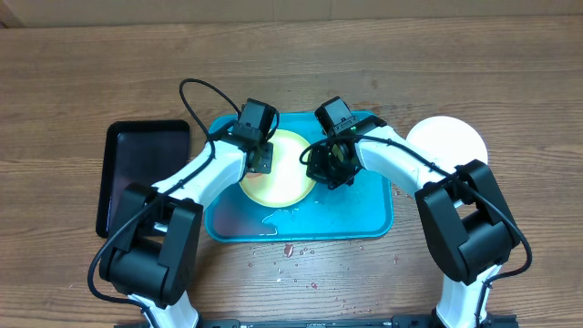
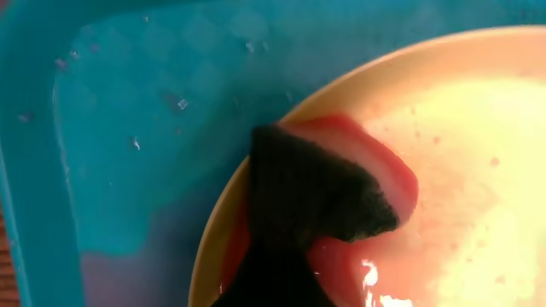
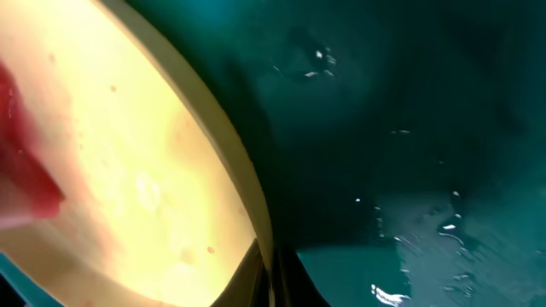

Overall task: Clean dirty plates on tray and stack at the side
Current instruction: 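Scrub the yellow plate with the sponge while right gripper holds rim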

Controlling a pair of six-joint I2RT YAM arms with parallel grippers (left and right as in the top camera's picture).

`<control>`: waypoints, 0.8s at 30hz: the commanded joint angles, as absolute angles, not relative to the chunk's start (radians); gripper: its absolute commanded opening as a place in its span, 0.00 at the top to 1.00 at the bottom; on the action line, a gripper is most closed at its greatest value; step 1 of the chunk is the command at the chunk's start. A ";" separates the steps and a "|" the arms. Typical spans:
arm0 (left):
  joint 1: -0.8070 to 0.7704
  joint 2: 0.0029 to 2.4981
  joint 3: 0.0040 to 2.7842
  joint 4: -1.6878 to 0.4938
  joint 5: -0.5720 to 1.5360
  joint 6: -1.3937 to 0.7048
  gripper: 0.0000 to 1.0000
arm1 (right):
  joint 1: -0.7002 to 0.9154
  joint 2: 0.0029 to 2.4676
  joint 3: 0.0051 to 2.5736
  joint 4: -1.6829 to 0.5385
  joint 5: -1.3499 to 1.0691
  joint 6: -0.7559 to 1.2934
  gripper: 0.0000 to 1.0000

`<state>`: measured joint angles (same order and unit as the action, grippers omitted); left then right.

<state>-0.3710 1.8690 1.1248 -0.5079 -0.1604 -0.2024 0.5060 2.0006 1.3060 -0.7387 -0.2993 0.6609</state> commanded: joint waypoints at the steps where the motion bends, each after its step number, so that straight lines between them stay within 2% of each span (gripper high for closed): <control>1: -0.360 1.904 1.110 -0.627 0.196 0.070 0.96 | 0.504 2.005 1.308 -0.741 -0.301 0.647 0.96; 6: -0.361 1.904 1.110 -0.791 0.548 0.355 0.96 | 0.504 2.005 1.308 -0.738 -0.308 0.647 0.96; 11: -0.360 1.904 1.110 -0.701 0.551 0.350 0.96 | 0.504 2.005 1.308 -0.739 -0.308 0.647 0.96; 13: -0.360 1.904 1.110 -0.614 0.468 0.255 0.96 | 0.504 2.005 1.308 -0.742 -0.308 0.647 0.96; 18: -0.360 1.904 1.110 -0.410 -0.005 -0.077 0.96 | 0.504 2.005 1.308 -0.746 -0.308 0.647 0.96; 24: -0.360 1.904 1.110 -0.426 -0.356 -0.319 0.96 | 0.504 2.005 1.308 -0.745 -0.308 0.639 0.96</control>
